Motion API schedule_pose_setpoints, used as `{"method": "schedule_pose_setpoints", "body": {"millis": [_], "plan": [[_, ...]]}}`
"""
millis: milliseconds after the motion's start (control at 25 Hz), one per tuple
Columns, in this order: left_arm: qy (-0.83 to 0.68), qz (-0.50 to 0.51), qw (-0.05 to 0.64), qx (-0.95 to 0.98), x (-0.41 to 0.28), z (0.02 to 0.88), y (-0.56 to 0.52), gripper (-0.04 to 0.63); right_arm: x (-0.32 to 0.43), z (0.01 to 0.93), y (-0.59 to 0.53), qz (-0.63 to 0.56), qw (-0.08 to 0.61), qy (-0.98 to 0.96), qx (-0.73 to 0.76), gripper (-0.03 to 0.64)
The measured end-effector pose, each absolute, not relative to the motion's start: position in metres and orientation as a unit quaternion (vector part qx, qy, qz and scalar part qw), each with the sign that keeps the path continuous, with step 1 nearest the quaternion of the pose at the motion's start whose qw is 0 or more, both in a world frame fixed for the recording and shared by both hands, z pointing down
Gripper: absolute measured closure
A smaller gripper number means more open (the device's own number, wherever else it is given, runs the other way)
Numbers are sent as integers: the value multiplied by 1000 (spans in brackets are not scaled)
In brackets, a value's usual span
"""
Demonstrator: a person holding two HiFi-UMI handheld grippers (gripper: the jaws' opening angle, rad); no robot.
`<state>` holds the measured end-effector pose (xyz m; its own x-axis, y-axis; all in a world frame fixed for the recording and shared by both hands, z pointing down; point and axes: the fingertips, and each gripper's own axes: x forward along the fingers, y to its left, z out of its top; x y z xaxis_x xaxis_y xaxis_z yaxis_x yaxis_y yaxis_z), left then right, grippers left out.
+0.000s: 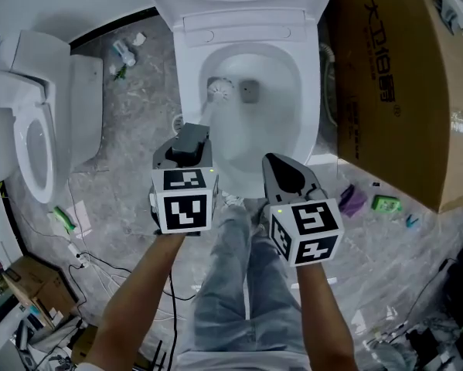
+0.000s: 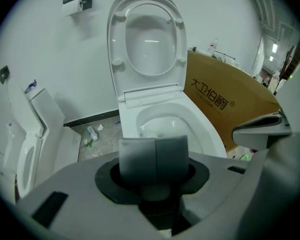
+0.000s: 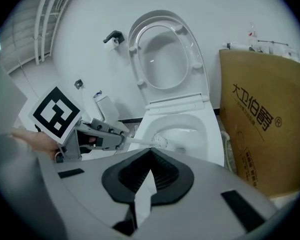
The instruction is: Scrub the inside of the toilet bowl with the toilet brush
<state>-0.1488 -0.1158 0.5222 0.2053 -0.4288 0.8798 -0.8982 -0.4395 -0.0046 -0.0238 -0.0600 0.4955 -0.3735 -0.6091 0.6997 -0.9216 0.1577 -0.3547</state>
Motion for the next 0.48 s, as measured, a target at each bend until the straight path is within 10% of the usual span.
{"method": "schedule_pose_setpoints", "body": {"millis": [480], "plan": [[-416,482,292,713,-147,527,-53,443,-22,482,-34,378,209,-744,510,617]]}}
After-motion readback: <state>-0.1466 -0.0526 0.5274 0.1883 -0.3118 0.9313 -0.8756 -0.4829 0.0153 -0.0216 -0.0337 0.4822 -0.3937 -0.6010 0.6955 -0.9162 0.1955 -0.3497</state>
